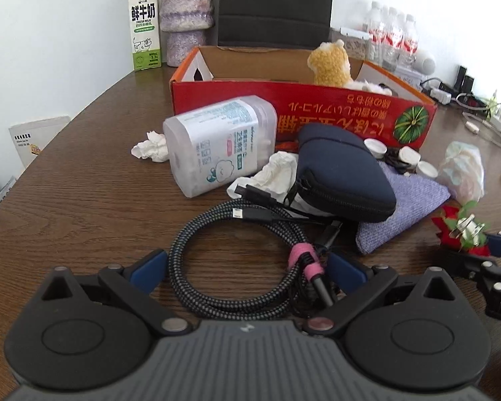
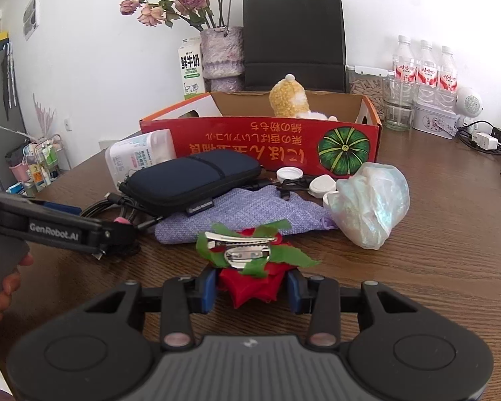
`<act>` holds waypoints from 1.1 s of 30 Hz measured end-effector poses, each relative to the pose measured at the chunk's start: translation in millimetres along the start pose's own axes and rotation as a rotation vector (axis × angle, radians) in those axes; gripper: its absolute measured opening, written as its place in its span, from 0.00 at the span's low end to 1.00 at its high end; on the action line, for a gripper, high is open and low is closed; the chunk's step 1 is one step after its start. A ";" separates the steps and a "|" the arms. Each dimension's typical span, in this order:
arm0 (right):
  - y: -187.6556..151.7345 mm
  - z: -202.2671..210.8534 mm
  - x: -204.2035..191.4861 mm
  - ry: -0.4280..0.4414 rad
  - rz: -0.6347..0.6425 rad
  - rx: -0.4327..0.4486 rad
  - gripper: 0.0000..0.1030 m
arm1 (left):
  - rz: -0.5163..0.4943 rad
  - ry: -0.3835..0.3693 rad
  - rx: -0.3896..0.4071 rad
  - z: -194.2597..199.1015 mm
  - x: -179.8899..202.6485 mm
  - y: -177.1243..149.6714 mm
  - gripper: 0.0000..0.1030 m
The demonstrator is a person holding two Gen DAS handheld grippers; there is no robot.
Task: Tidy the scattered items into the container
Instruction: 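Grasp black braided cable by pink tie with left gripper, then carry cable and brooch into cardboard box and open both grippers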
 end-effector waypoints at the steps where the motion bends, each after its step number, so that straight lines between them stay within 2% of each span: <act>1: 0.1 0.1 0.7 0.003 -0.004 0.000 0.38 | -0.002 0.002 0.007 -0.4 0.2 0.3 1.00; 8: -0.1 -0.9 -2.6 0.009 0.004 -0.004 0.39 | -0.016 -0.002 0.019 -4.5 0.5 3.7 1.00; 10: -0.2 -1.0 -2.8 0.010 0.003 -0.004 0.39 | -0.018 -0.009 0.035 -1.9 0.3 3.3 0.95; 18: -0.4 -0.7 -2.9 0.008 0.008 -0.004 0.39 | -0.036 -0.029 0.072 14.7 -2.0 -11.8 0.93; 25: -0.4 -0.5 -3.2 0.006 0.012 -0.001 0.39 | 0.069 -0.037 0.108 36.6 -21.7 -25.0 0.89; 33: -1.9 5.3 -8.2 0.003 0.031 0.011 0.39 | 0.070 0.000 0.161 52.1 -29.4 -23.9 0.88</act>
Point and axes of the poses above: each gripper's, at about its wrist camera, not at the fingertips, and z roughly against the way its jaws point, x to its right, y to its top, the point moved 7 cm from there along -z, roughly the way its jaws point, and after that the axes turned 1 degree about y, right-handed, at the moved point
